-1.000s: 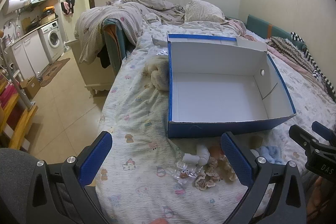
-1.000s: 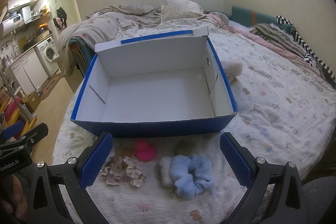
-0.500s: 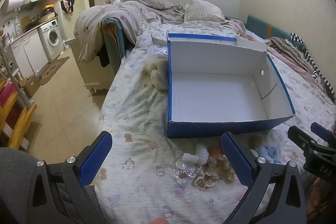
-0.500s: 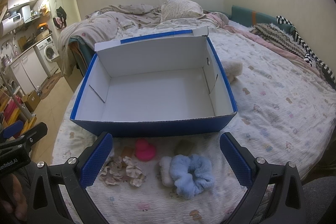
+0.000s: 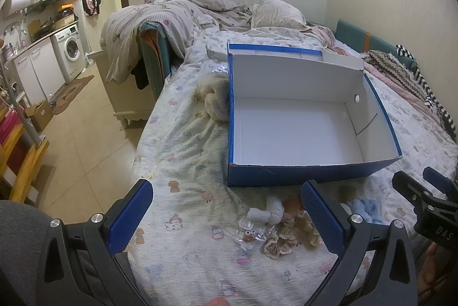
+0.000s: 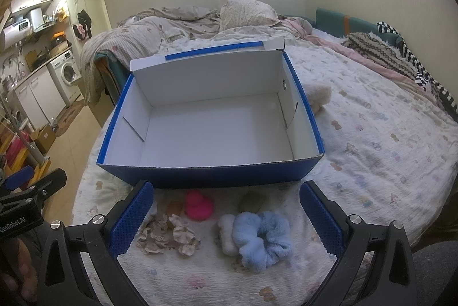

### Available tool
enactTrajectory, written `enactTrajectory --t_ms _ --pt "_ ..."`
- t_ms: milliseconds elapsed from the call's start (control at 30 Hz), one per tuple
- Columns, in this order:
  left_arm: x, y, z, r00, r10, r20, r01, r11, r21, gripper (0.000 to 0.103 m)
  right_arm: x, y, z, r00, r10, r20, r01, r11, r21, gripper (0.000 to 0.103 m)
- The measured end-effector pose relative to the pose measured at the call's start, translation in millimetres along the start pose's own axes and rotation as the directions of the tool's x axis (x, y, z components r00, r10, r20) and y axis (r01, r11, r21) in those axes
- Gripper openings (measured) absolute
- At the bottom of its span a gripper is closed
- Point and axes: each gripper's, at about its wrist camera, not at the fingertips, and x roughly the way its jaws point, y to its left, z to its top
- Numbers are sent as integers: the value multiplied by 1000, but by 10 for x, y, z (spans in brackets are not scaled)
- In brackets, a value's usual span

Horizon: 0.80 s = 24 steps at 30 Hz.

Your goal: Organize soft objects

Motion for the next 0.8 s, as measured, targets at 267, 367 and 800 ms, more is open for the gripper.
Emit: enactTrajectory --t_ms 267,367,800 --pt "1 0 1 1000 -3 -1 3 1000 -1 103 5 1 -1 1000 -1 -1 1 1000 1 103" --pt "-1 1 2 1000 -2 -1 2 1000 0 103 0 -5 -2 1000 0 -1 0 1000 2 103" --pt "10 8 -9 1000 -4 -4 4 1000 -3 103 2 0 -4 1000 -1 -3 1 1000 -1 103"
